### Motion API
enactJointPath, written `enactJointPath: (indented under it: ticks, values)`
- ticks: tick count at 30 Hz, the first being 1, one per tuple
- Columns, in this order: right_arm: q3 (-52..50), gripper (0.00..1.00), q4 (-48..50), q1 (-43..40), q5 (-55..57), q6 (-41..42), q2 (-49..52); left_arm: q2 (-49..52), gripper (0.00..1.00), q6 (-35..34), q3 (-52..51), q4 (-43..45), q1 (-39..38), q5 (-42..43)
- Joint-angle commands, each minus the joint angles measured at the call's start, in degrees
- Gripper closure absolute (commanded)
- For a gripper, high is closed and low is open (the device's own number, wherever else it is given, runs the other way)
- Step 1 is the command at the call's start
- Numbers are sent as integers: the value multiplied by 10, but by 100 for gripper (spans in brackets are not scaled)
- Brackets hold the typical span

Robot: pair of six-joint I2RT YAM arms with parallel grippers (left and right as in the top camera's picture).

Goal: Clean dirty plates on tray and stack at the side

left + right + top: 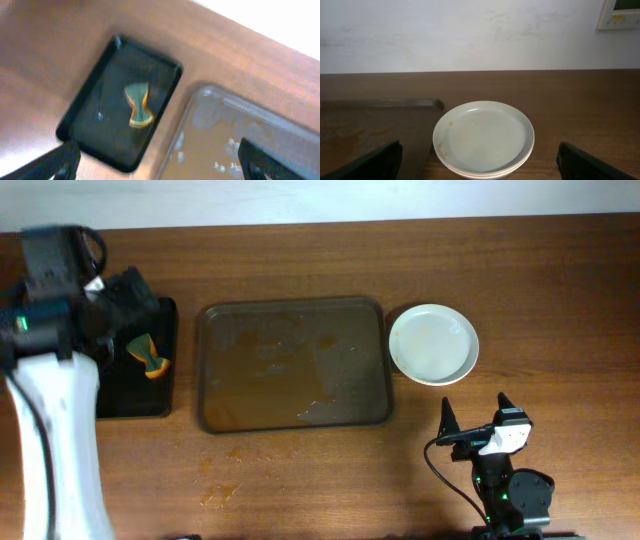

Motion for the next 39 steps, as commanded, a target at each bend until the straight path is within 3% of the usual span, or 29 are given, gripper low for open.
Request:
enactJointPath:
  ticks: [1, 4, 11, 18, 21, 39]
  values:
    - [-5, 2, 0, -3, 5, 1, -6, -128, 1, 73, -163, 142, -11, -12]
    - [-5, 2, 0, -3, 5, 1, -6, -264, 1, 222, -403, 364, -11, 84]
    - [-5, 2, 0, -3, 5, 1, -6, -511, 1, 252, -782, 680, -11, 107]
    - [-5, 2, 0, -3, 5, 1, -6, -751, 1, 303, -943, 683, -14, 121]
    - [-5, 2, 0, -3, 5, 1, -6, -830, 1, 358, -956, 577, -28, 122]
    - [-5, 2, 0, -3, 5, 1, -6, -840, 1, 358, -956, 563, -31, 119]
